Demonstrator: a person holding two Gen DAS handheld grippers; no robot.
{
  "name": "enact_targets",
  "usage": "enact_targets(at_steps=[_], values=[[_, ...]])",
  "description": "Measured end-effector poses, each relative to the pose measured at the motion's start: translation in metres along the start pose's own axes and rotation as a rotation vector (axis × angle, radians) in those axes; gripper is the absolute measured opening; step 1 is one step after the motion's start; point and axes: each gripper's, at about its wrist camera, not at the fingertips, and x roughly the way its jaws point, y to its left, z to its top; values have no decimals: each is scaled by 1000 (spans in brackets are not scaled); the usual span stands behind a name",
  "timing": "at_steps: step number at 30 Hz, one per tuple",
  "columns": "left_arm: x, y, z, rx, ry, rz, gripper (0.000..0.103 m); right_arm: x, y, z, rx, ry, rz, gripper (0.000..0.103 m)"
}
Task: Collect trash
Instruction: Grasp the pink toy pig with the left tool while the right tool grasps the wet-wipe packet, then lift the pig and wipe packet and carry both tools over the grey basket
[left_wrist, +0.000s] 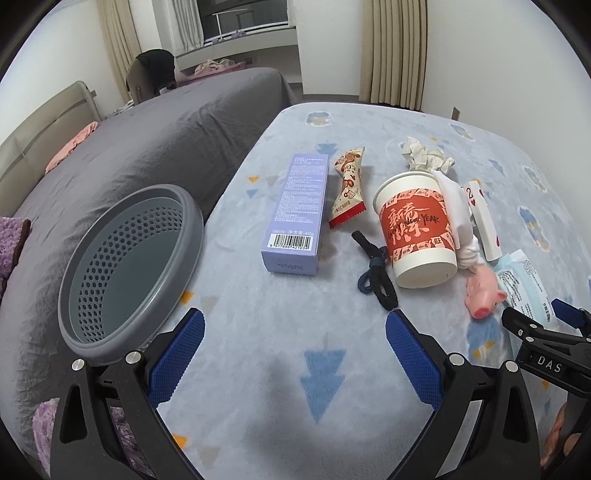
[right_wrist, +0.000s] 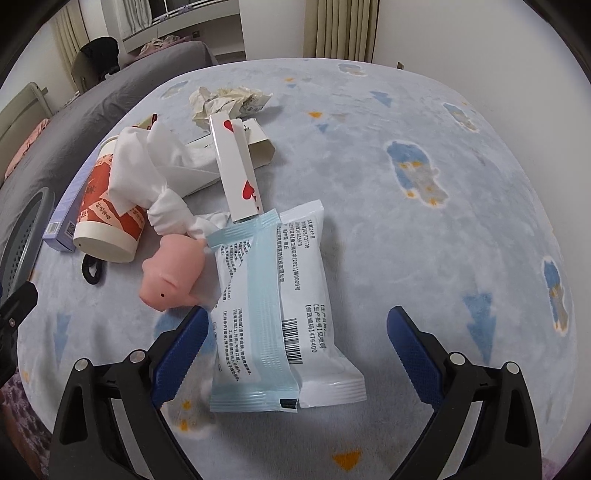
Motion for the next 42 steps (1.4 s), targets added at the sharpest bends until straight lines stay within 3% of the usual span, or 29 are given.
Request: enact_targets(at_steps=[3, 5, 13, 20, 28, 37, 40, 42], values=[[1, 0, -1, -4, 5, -9, 97, -1, -1, -1, 1, -10, 17, 91], [0, -2, -2, 0, 4, -17, 97, 1, -2, 0, 4, 10, 37, 68], [-13, -17, -3, 20, -8, -59, 97, -14, -8, -3, 18, -19, 102, 68], [-19, -45, -7, 49, -13, -97, 97, -44, -43, -14, 94, -76, 119, 68], [-6, -93, -10, 94, -4, -136, 97, -48, -89, -30, 191, -94, 144, 68], [18, -128, -3, 107, 4, -146, 97, -47, -106, -31, 223, -107, 189, 68], [23, -136, -3, 115, 5, -150, 94, -44, -112, -32, 239, -101, 197, 68], [25, -140, -3, 120, 7, -161, 85, -44, -115, -32, 245, -101, 201, 68]])
